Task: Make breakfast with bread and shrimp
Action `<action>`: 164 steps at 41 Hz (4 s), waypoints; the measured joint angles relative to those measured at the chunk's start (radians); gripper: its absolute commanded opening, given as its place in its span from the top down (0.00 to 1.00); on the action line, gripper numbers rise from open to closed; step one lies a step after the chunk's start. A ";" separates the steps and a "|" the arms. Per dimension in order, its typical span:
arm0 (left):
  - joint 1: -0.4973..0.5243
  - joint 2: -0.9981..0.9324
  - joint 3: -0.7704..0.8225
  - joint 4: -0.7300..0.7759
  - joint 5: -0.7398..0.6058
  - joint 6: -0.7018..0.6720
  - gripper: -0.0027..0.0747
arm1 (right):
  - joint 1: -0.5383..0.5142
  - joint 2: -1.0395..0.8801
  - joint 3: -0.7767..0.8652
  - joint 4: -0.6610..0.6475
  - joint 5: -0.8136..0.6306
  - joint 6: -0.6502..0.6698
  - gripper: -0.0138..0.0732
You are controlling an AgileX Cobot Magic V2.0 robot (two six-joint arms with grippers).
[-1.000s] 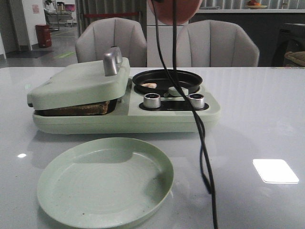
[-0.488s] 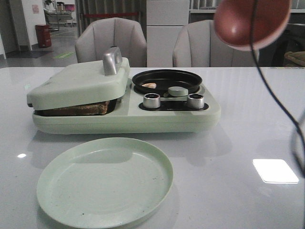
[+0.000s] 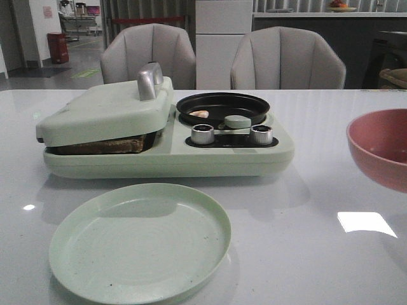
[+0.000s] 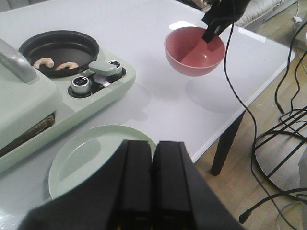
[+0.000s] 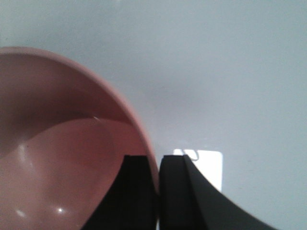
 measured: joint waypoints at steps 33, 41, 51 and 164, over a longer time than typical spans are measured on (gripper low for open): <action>0.000 0.000 0.000 0.000 0.000 0.000 0.84 | -0.011 0.061 0.015 0.118 -0.102 -0.115 0.34; 0.000 0.000 0.000 0.000 0.000 0.000 0.84 | 0.110 -0.134 0.015 0.114 -0.100 -0.139 0.34; 0.000 0.000 0.000 0.000 0.000 0.000 0.84 | 0.330 -0.353 0.015 0.110 -0.002 -0.145 0.34; 0.454 -0.533 0.629 0.459 -0.514 -0.393 0.84 | 0.421 -1.089 0.483 -0.091 0.208 0.114 0.83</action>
